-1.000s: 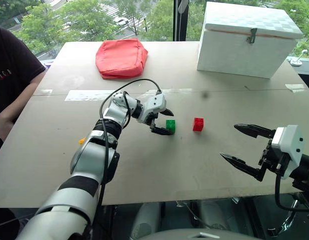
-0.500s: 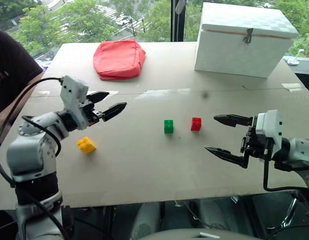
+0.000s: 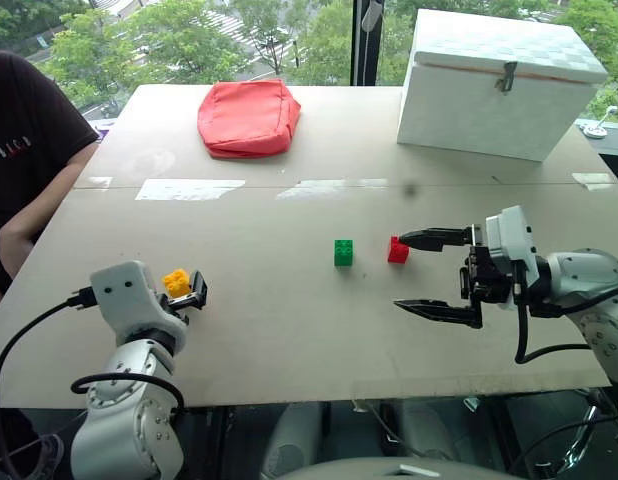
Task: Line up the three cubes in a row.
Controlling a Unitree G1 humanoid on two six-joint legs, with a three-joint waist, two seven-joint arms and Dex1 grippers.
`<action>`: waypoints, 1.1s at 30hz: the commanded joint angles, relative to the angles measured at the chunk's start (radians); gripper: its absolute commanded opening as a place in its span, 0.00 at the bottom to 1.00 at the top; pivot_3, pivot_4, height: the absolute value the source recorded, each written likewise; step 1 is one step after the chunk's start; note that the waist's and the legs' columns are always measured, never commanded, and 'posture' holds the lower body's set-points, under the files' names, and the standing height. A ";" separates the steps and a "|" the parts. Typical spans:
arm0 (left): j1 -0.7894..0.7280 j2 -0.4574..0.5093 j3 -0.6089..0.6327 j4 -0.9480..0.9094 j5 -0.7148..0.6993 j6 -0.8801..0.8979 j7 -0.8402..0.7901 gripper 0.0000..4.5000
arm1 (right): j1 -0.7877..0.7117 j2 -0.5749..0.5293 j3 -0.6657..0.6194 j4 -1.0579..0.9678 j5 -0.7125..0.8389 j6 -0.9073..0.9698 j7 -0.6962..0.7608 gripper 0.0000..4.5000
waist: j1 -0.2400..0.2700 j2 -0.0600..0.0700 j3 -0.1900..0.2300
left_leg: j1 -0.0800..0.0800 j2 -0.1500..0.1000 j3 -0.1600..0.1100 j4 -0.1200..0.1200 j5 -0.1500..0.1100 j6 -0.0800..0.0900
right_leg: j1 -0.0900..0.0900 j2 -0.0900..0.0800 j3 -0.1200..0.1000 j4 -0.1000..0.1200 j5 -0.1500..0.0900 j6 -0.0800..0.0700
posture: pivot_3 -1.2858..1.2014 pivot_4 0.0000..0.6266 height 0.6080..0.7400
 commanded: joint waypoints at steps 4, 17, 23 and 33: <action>-0.007 -0.029 -0.045 0.094 0.032 -0.149 0.077 0.99 | -0.010 -0.028 -0.039 -0.015 0.015 0.007 0.016 1.00 | -0.004 0.000 0.000 | 0.000 0.000 0.001 0.000 0.000 0.000 | 0.000 0.000 0.000 0.000 0.000 0.000 | 0.52 0.24 1.00; -0.026 -0.080 -0.115 0.196 0.063 -0.286 0.199 0.79 | 0.020 -0.074 -0.086 -0.040 0.026 0.023 0.001 1.00 | -0.006 0.000 0.000 | -0.001 0.000 0.001 0.000 0.000 0.000 | 0.000 -0.001 0.000 -0.001 0.000 0.001 | 0.52 0.24 1.00; -0.015 -0.056 -0.121 0.216 0.049 -0.332 0.186 0.28 | 0.049 -0.087 -0.107 -0.069 0.034 0.037 -0.019 1.00 | -0.005 0.000 0.000 | -0.001 0.000 0.000 0.000 0.000 0.000 | 0.000 -0.001 0.000 -0.001 -0.001 0.002 | 0.52 0.24 1.00; -0.229 0.500 -0.229 0.595 -0.340 -0.510 -0.757 0.28 | 0.173 -0.072 -0.181 -0.178 0.036 0.049 -0.133 1.00 | 0.001 0.000 0.000 | -0.003 0.000 -0.001 0.000 0.000 0.000 | -0.001 0.000 -0.004 -0.001 -0.003 0.003 | 0.52 0.24 1.00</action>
